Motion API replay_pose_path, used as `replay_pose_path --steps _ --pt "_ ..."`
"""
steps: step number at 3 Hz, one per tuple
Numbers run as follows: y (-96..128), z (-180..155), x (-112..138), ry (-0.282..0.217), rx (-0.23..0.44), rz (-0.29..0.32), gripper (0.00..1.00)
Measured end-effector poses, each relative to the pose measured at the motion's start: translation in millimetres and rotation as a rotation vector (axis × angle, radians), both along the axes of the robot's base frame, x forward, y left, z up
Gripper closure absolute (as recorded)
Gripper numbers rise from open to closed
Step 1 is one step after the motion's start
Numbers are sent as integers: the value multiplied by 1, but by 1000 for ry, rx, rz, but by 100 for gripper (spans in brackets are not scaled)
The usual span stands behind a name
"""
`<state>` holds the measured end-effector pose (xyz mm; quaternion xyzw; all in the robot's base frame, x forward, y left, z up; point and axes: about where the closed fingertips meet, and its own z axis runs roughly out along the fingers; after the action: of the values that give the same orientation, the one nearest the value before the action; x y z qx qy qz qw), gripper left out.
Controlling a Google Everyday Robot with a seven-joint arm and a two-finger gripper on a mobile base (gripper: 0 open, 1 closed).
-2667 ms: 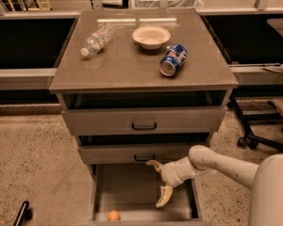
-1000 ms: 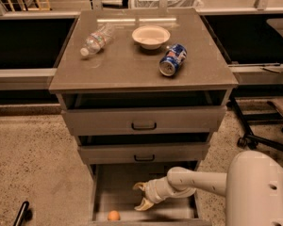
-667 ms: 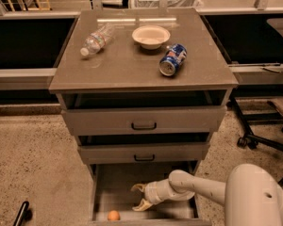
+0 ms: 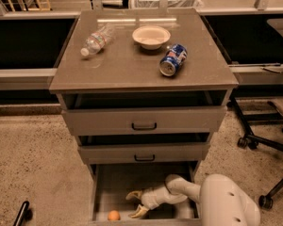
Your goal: Pick orange from bottom drawer and place on counter
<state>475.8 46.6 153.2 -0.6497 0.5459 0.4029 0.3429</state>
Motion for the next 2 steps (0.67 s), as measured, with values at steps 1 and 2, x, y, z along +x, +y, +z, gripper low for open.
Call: replay_pose_path --steps 1,2 --pt "3 -10 6 22 37 11 41" --pt "12 -14 19 21 70 27 42"
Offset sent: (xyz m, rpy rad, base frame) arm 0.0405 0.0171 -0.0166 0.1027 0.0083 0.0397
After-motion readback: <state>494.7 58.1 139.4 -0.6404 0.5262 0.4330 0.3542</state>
